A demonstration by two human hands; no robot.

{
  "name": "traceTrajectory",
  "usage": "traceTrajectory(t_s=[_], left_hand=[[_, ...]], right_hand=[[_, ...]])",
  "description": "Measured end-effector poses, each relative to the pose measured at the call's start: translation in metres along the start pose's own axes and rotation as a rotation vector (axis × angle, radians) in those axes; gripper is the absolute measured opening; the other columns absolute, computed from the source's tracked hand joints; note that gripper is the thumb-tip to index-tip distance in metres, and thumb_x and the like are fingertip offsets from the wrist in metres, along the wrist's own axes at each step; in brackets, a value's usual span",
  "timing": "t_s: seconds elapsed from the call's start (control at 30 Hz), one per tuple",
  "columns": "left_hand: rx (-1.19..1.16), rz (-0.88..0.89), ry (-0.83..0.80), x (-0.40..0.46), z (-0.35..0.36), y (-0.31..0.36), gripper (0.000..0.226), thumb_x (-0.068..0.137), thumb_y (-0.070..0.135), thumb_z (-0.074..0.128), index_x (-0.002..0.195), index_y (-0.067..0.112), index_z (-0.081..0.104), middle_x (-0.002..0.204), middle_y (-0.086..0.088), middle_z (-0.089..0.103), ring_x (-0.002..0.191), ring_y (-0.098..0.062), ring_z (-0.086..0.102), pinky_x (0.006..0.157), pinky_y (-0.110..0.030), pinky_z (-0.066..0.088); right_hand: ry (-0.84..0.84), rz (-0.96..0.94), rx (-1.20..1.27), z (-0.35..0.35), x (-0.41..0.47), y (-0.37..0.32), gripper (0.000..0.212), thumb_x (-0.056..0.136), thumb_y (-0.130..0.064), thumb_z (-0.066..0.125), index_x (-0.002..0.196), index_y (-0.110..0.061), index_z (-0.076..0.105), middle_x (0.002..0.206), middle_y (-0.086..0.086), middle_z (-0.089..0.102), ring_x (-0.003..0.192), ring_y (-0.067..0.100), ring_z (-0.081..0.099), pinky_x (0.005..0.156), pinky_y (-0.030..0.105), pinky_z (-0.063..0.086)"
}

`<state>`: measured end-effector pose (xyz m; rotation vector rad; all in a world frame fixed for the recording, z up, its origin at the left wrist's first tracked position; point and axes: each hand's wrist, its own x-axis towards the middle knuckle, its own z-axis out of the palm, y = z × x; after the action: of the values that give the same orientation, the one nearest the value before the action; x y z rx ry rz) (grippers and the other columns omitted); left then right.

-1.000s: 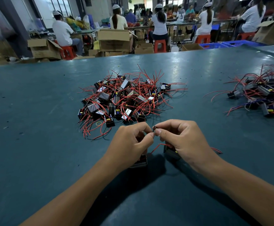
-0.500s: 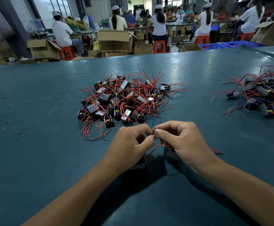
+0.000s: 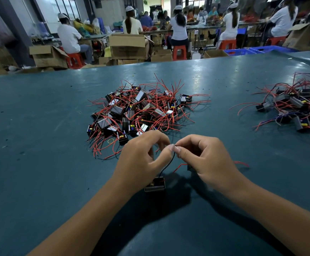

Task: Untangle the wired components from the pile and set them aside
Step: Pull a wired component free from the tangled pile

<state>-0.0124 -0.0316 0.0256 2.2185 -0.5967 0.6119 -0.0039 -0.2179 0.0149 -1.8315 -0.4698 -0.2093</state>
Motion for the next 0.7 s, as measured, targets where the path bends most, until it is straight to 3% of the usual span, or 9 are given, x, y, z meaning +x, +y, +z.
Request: traceTrajectory(t_s=[0.07,0.17,0.27,0.33,0.4,0.53,0.57,0.63,0.7], left_hand=[[0.076,0.070,-0.017,0.002,-0.002,0.001,0.018,0.093,0.037,0.060,0.087,0.021,0.065,0.079,0.013,0.058,0.064,-0.001,0.049,0.058,-0.016,0.035],[0.109,0.095,-0.048,0.004,-0.004,0.001,0.021,0.094,0.036,0.058,0.084,0.018,0.064,0.077,0.010,0.055,0.067,-0.006,0.049,0.058,-0.026,0.041],[0.050,0.040,-0.120,0.004,-0.009,0.002,0.020,0.094,0.034,0.058,0.081,0.020,0.062,0.067,0.013,0.051,0.060,-0.006,0.046,0.055,-0.018,0.032],[-0.108,-0.082,-0.190,0.005,-0.010,0.003,0.019,0.093,0.030,0.060,0.077,0.022,0.062,0.059,0.012,0.049,0.051,-0.003,0.039,0.051,-0.015,0.027],[-0.253,-0.252,-0.228,0.007,-0.010,0.007,0.024,0.090,0.028,0.061,0.068,0.020,0.063,0.054,0.004,0.047,0.049,-0.006,0.036,0.049,-0.022,0.027],[-0.648,-0.778,-0.326,0.008,-0.007,0.012,0.038,0.089,0.017,0.057,0.051,0.019,0.058,0.053,0.002,0.044,0.043,-0.013,0.028,0.045,-0.023,0.018],[-0.704,-0.830,-0.342,0.008,-0.008,0.012,0.038,0.089,0.017,0.057,0.051,0.019,0.059,0.053,0.001,0.043,0.042,-0.012,0.028,0.045,-0.022,0.016],[-0.617,-0.713,-0.298,0.008,-0.013,0.007,0.033,0.092,0.020,0.063,0.058,0.017,0.063,0.056,0.001,0.049,0.044,-0.011,0.035,0.043,-0.021,0.024],[-0.367,-0.385,-0.203,0.009,-0.020,0.000,0.020,0.092,0.021,0.069,0.072,0.016,0.066,0.063,0.009,0.056,0.052,-0.006,0.044,0.051,-0.018,0.035]], right_hand=[[-0.021,-0.068,-0.094,-0.001,-0.001,-0.003,0.008,0.090,-0.022,0.072,0.082,-0.025,0.073,0.062,-0.014,0.063,0.055,0.001,0.053,0.054,0.015,0.042],[-0.026,-0.137,-0.191,-0.002,-0.002,-0.008,0.013,0.088,-0.012,0.072,0.085,-0.025,0.074,0.066,-0.016,0.065,0.060,0.001,0.057,0.058,0.009,0.040],[-0.037,-0.198,-0.264,-0.003,-0.002,-0.011,0.010,0.087,-0.010,0.073,0.086,-0.020,0.074,0.066,-0.017,0.063,0.062,0.000,0.057,0.059,0.007,0.037],[-0.045,-0.232,-0.301,-0.005,-0.002,-0.012,0.007,0.087,-0.011,0.074,0.086,-0.018,0.075,0.069,-0.016,0.064,0.064,0.002,0.058,0.060,0.008,0.038],[-0.060,-0.280,-0.365,-0.005,-0.002,-0.013,0.006,0.087,-0.012,0.074,0.087,-0.017,0.074,0.073,-0.013,0.066,0.068,0.004,0.059,0.062,0.009,0.039],[-0.118,-0.388,-0.514,-0.002,-0.005,-0.014,0.007,0.089,-0.018,0.067,0.088,-0.013,0.071,0.077,-0.006,0.064,0.069,0.007,0.054,0.064,0.017,0.042],[-0.124,-0.397,-0.522,-0.001,-0.005,-0.014,0.009,0.090,-0.019,0.065,0.089,-0.013,0.071,0.077,-0.006,0.064,0.069,0.007,0.053,0.065,0.017,0.042],[-0.123,-0.395,-0.499,-0.003,-0.003,-0.013,0.007,0.090,-0.018,0.066,0.089,-0.012,0.071,0.078,-0.006,0.064,0.069,0.006,0.054,0.066,0.017,0.043],[-0.108,-0.374,-0.456,-0.006,-0.002,-0.012,0.004,0.090,-0.014,0.070,0.088,-0.012,0.071,0.077,-0.006,0.065,0.069,0.007,0.056,0.066,0.015,0.043]])
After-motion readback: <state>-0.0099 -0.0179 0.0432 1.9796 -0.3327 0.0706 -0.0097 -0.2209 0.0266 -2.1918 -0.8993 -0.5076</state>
